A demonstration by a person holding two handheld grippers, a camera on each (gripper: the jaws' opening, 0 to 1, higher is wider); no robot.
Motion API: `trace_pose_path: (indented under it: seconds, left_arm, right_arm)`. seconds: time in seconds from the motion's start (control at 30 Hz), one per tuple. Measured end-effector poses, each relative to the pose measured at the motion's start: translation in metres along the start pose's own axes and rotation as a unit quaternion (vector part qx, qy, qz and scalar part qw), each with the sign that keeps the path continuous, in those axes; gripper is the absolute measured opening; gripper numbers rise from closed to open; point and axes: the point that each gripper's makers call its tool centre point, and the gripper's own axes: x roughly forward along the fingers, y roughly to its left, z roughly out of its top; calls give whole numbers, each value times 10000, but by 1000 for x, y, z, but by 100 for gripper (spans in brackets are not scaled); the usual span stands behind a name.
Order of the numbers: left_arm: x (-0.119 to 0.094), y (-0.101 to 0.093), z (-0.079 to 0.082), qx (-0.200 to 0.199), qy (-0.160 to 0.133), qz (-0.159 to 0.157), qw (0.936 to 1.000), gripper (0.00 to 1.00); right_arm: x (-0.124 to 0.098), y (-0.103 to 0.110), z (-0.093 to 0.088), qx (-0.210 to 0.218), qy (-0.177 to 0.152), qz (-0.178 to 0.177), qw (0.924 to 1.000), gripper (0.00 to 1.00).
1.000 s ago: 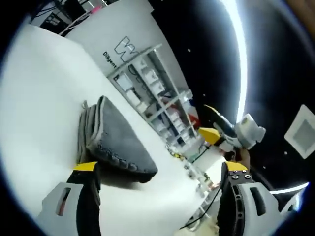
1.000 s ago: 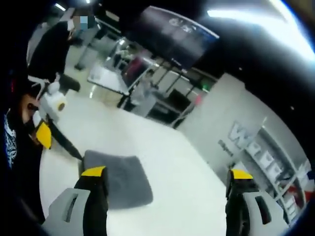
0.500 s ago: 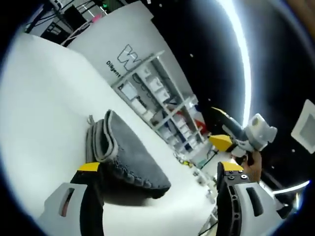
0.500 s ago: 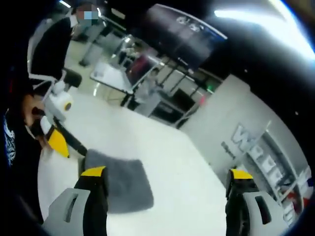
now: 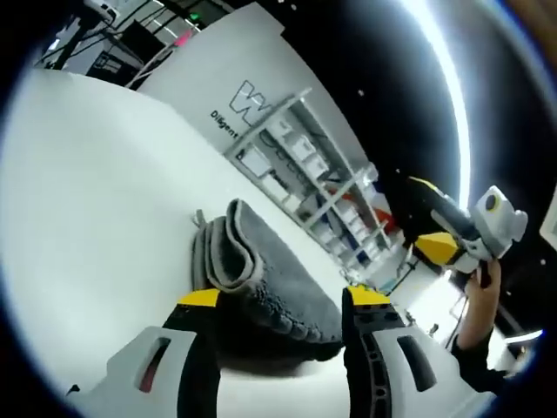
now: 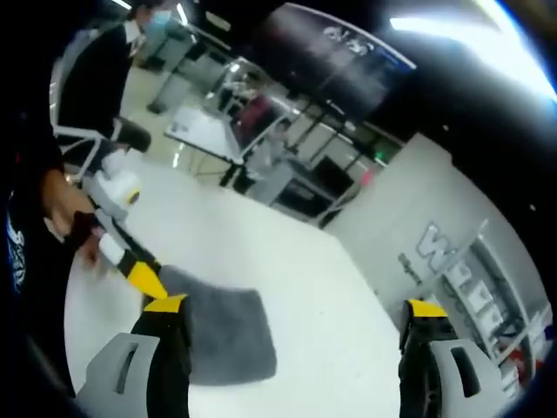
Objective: Open the folded towel by lifting each exposed corner and separating the folded layers until the towel lies flat within the target outline without major curled edges
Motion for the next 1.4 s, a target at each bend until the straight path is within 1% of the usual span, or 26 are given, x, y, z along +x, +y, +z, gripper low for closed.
trace_pose_path:
  seconds: [0.1, 0.23, 0.3, 0.33, 0.4, 0.47, 0.57, 0.6, 0.63, 0.67, 0.7, 0.73, 0.8, 0.83, 0.9, 0.97, 1.03, 1.07, 1.13, 1.2, 1.23, 1.27, 1.33, 1.37, 1.4]
  left_arm:
    - [1, 3, 1, 1, -11, 87, 10000, 51]
    - [2, 9, 7, -35, -122, 217, 9997, 37]
    - [3, 13, 7, -76, -94, 286, 9995, 34]
    - [3, 14, 7, -79, -80, 306, 9995, 30]
    - [3, 16, 7, 5, -95, 351, 9993, 26]
    - [2, 14, 6, 114, -93, 320, 9994, 18]
    - [5, 8, 5, 261, -94, 194, 9994, 12]
    - [6, 5, 6, 372, -99, 124, 9992, 11]
    - [7, 4, 7, 603, -92, 81, 9981, 11]
    - [8, 1, 12, 1074, -184, 77, 9940, 11]
    - [8, -2, 12, 1227, -198, 53, 9922, 10]
    - [8, -6, 11, 1307, -168, -5, 9913, 10]
    - [8, -11, 9, 1396, -132, -53, 9901, 10]
    - [8, -13, 9, 1512, -121, -81, 9884, 10]
    - [9, -15, 9, 1600, -110, -114, 9870, 10]
    - [9, -16, 9, 1644, -85, -161, 9862, 10]
    - [10, -16, 13, 1746, -100, -166, 9845, 10]
    - [10, -16, 14, 1790, -93, -167, 9837, 10]
    - [10, -16, 13, 1845, -86, -177, 9826, 10]
    - [10, -17, 14, 1864, -104, -195, 9822, 10]
    - [10, -17, 13, 1876, -106, -198, 9820, 10]
    - [10, -16, 13, 1891, -104, -202, 9817, 10]
    - [10, -16, 12, 1893, -78, -229, 9816, 10]
    - [10, -16, 12, 1898, -59, -224, 9816, 10]
    - [9, -15, 12, 1914, -55, -215, 9813, 10]
  right_arm:
    - [3, 2, 0, -33, 32, 47, 10000, 100]
    - [5, 4, 2, -29, 16, 92, 10000, 100]
    - [6, 5, 2, -26, 16, 106, 9999, 100]
    - [6, 6, 1, -25, 18, 113, 9999, 100]
    - [6, 6, 1, -22, 23, 129, 9999, 100]
    - [6, 7, -1, -4, 36, 137, 9999, 100]
    - [12, 9, -6, 54, 111, 157, 9998, 100]
    - [14, 8, -13, 302, 268, 109, 9991, 100]
    - [17, 6, -20, 557, 481, 43, 9973, 100]
    - [22, 4, -21, 627, 504, 23, 9968, 100]
    - [24, 3, -21, 634, 488, 22, 9968, 100]
    - [26, 1, -23, 817, 553, -16, 9951, 100]
    - [30, -1, -22, 922, 557, -24, 9942, 100]
    - [32, -1, -21, 971, 550, -5, 9938, 100]
    - [39, 2, -20, 1045, 592, 41, 9928, 100]
    - [46, 8, -21, 1005, 704, 95, 9924, 100]
    - [55, 19, -26, 801, 1007, 189, 9915, 100]
    - [58, 20, -27, 746, 1090, 212, 9910, 100]
    - [70, 22, -23, 681, 1222, 275, 9898, 100]
    - [76, 30, -21, 757, 1379, 514, 9862, 100]
    - [80, 33, -18, 787, 1394, 593, 9853, 100]
    - [84, 34, -16, 797, 1429, 639, 9845, 100]
    - [95, 33, -13, 733, 1600, 782, 9813, 100]
    - [101, 34, -10, 702, 1613, 886, 9804, 100]
    - [105, 37, -10, 845, 1686, 978, 9772, 100]
